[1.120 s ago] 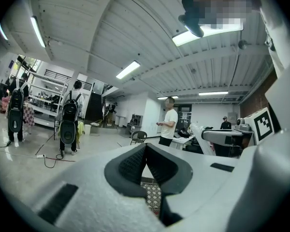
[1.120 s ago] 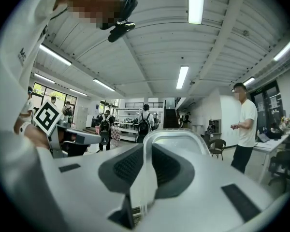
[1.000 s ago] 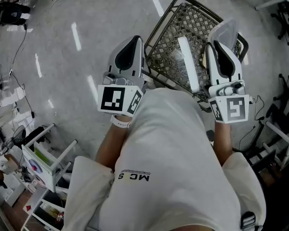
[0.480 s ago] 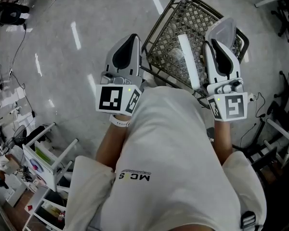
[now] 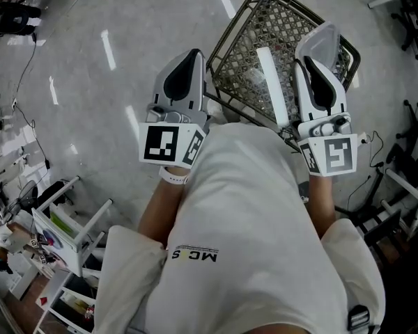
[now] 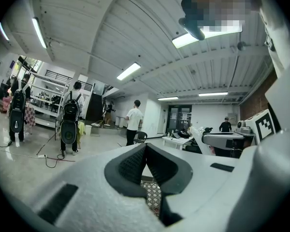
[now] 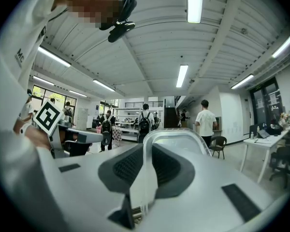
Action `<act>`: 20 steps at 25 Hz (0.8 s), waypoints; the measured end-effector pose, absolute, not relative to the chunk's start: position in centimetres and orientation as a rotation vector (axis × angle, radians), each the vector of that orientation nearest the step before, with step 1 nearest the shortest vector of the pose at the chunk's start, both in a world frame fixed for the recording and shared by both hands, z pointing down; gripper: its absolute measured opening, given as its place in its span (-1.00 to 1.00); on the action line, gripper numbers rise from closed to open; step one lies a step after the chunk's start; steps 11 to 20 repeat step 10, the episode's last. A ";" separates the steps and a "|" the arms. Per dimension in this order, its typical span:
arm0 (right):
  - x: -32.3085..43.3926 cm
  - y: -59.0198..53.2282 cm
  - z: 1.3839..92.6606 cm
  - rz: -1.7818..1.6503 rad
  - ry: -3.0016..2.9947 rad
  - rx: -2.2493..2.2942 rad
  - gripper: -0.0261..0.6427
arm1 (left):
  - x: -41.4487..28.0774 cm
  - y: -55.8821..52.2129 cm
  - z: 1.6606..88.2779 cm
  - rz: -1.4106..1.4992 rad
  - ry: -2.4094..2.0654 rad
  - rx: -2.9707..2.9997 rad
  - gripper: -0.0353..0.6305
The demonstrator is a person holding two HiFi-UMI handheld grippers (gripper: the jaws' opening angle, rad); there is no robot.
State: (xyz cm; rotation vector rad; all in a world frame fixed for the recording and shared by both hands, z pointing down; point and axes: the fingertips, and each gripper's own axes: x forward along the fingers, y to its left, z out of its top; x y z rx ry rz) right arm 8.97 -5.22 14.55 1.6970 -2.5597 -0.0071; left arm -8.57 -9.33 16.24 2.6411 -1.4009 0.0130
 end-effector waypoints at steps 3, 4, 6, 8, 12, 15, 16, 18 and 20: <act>8.6 -5.2 14.3 -0.013 -2.556 1.700 -0.71 | -9.0 -9.3 16.1 0.010 -1.399 2.643 -0.82; 8.5 -5.1 14.2 -0.016 -2.556 1.701 -0.71 | -9.1 -9.3 16.1 0.008 -1.398 2.644 -0.82; 8.5 -5.1 14.2 -0.019 -2.555 1.702 -0.71 | -9.1 -9.2 16.1 0.007 -1.396 2.646 -0.82; 8.5 -4.9 14.3 -0.018 -2.552 1.703 -0.71 | -9.0 -9.1 16.2 0.007 -1.393 2.648 -0.82; 8.5 -4.6 14.5 -0.016 -2.549 1.703 -0.71 | -8.9 -8.9 16.4 0.006 -1.388 2.648 -0.82; 8.5 -4.6 14.5 -0.016 -2.549 1.703 -0.71 | -8.9 -8.9 16.4 0.006 -1.388 2.648 -0.82; 8.5 -4.6 14.5 -0.016 -2.549 1.703 -0.71 | -8.9 -8.9 16.4 0.006 -1.388 2.648 -0.82; 8.5 -4.6 14.5 -0.016 -2.549 1.703 -0.71 | -8.9 -8.9 16.4 0.006 -1.388 2.648 -0.82; 8.5 -4.6 14.5 -0.016 -2.549 1.703 -0.71 | -8.9 -8.9 16.4 0.006 -1.388 2.648 -0.82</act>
